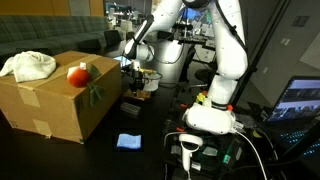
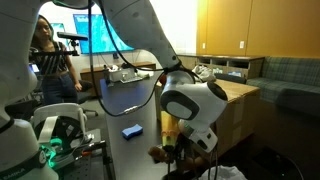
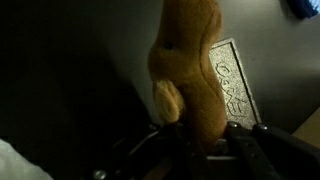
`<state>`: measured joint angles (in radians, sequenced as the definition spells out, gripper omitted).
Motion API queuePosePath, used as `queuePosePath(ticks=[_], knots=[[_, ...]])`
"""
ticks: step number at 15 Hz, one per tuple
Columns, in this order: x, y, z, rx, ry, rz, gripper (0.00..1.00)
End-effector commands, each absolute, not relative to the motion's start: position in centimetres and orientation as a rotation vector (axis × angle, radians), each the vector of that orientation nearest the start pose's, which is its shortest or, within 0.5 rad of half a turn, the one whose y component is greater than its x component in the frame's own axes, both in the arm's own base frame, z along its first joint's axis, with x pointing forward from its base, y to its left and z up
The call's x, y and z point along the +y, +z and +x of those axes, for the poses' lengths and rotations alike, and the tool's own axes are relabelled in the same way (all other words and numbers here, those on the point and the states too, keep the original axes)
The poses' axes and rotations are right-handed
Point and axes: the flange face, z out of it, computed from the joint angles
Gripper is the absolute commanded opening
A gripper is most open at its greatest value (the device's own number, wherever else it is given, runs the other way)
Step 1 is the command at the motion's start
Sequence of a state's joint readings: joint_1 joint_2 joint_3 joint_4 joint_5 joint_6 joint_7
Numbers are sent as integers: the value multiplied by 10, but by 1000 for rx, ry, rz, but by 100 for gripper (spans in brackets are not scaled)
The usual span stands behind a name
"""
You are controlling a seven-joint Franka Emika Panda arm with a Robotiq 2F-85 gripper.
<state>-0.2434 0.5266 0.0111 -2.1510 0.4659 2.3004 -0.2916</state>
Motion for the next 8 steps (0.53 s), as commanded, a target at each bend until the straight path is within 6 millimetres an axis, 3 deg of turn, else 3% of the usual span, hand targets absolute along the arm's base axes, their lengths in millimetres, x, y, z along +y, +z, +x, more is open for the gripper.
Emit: queuePosePath(ticks=[1, 8], knots=[[-107, 130, 499, 441, 424, -2690, 45], [-85, 158, 478, 364, 407, -2761, 96]])
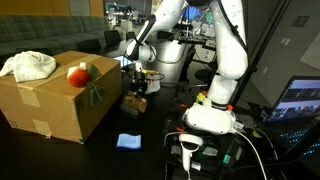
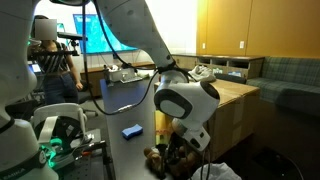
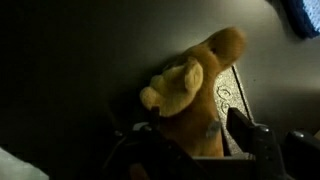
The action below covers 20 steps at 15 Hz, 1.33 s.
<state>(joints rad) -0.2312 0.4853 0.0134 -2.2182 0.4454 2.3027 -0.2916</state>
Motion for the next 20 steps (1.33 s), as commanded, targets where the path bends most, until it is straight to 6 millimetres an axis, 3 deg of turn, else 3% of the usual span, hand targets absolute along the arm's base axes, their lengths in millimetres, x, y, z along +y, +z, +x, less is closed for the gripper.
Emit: queuePosePath(ticks=[1, 6, 10, 15, 20], knots=[[-79, 166, 476, 356, 403, -2767, 100], [-31, 205, 471, 318, 341, -2797, 100], [15, 212, 473, 318, 293, -2836, 100], [53, 182, 471, 409, 270, -2895, 100], [65, 142, 458, 466, 262, -2968, 100]])
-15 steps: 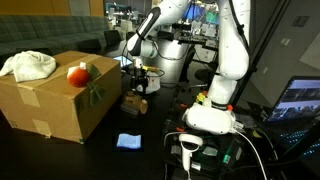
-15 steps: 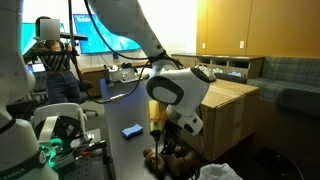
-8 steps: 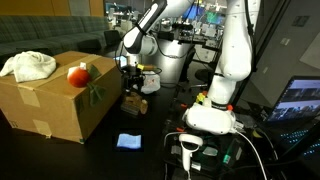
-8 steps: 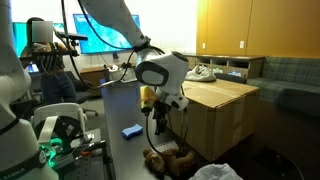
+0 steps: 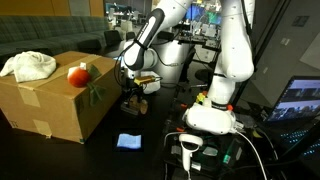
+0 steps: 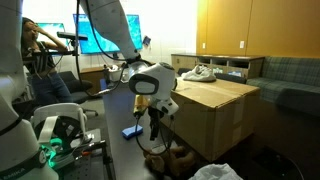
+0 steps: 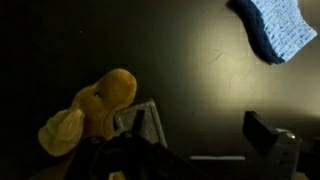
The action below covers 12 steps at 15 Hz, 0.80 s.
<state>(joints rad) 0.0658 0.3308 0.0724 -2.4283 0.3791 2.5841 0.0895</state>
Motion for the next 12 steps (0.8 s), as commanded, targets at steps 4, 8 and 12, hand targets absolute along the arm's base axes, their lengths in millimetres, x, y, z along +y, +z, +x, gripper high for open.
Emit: queuePosePath(ticks=[4, 8, 12], knots=[[69, 124, 457, 464, 245, -3016, 100], [70, 114, 460, 413, 219, -3067, 100], [67, 104, 461, 344, 171, -3094, 100]])
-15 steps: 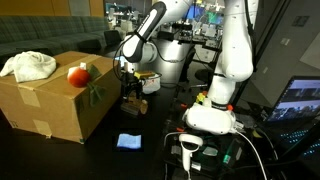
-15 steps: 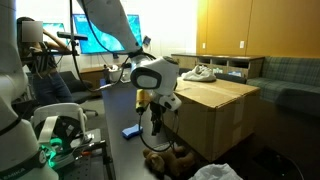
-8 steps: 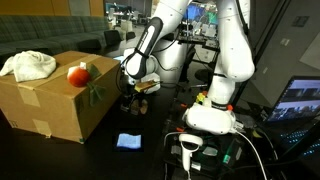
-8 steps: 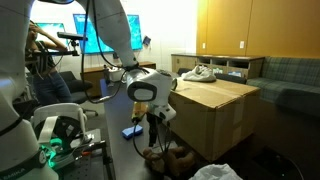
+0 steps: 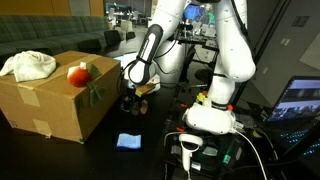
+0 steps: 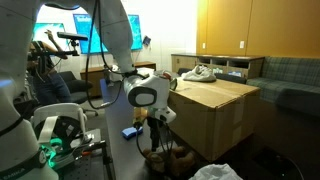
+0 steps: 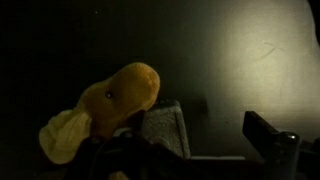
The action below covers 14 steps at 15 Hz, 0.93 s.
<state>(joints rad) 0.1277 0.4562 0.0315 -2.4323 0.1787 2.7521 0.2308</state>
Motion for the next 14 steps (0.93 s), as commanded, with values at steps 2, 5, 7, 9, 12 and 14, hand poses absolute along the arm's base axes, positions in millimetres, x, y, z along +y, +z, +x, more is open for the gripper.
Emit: queuePosePath(ticks=[2, 5, 7, 9, 12, 14], knots=[[65, 98, 463, 315, 144, -3106, 100], [59, 89, 466, 286, 118, -3120, 100], [54, 86, 468, 283, 109, -3125, 100], [51, 85, 469, 273, 96, -3127, 100], [50, 80, 468, 262, 102, -3131, 100], [51, 78, 468, 257, 104, -3128, 74]])
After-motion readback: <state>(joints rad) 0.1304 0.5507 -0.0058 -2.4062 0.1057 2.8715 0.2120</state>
